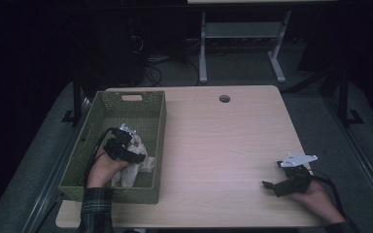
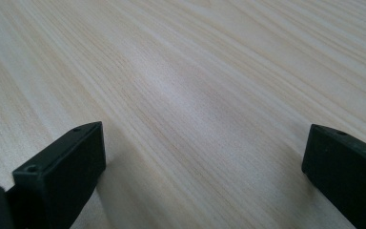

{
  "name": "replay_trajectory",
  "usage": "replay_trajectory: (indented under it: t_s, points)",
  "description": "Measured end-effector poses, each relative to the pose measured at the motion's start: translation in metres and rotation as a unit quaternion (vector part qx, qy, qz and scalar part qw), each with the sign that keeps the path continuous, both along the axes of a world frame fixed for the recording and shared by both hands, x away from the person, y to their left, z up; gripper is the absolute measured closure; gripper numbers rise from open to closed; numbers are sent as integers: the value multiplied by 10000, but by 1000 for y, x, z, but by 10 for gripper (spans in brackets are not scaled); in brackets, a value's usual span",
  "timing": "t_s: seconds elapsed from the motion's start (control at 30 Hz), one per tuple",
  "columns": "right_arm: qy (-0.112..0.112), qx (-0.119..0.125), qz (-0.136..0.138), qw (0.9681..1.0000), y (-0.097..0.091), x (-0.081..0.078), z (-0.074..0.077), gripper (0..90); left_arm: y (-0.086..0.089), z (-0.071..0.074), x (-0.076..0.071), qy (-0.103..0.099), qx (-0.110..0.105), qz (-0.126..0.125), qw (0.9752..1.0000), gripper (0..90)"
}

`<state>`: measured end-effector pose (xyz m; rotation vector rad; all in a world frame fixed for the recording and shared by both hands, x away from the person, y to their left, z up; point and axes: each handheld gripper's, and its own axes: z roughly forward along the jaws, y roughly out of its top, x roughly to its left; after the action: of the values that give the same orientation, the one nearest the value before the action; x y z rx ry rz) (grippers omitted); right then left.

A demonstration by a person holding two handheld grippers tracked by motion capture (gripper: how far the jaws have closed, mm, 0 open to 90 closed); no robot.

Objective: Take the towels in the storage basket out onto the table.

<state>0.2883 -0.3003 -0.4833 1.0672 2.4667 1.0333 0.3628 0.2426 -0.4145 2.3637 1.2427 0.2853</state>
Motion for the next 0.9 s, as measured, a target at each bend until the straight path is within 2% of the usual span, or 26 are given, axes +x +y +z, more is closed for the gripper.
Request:
replay_trajectory:
  t_s: [0.17,0.27,0.3,0.4,0.7,0.8,0.9]
  points:
    - [1,-2,3,10000,0,0,0,5,-1,-7,1,306,138,-28,9994,136]
    - [1,-1,2,10000,0,0,0,5,-1,-9,2,373,167,-12,9992,136]
    - [-1,0,1,10000,0,0,0,5,-1,-12,2,489,226,-2,9985,136]
    - [-18,-8,26,10000,0,0,0,5,-3,-18,2,647,320,-27,9974,135]
    - [-20,-8,29,10000,0,0,0,5,-3,-19,3,729,386,10,9966,152]
    - [-21,-9,30,10000,0,0,0,5,-1,-16,3,716,371,91,9967,258]
    - [-19,-11,31,10000,0,0,0,5,0,-12,2,701,327,89,9970,436]
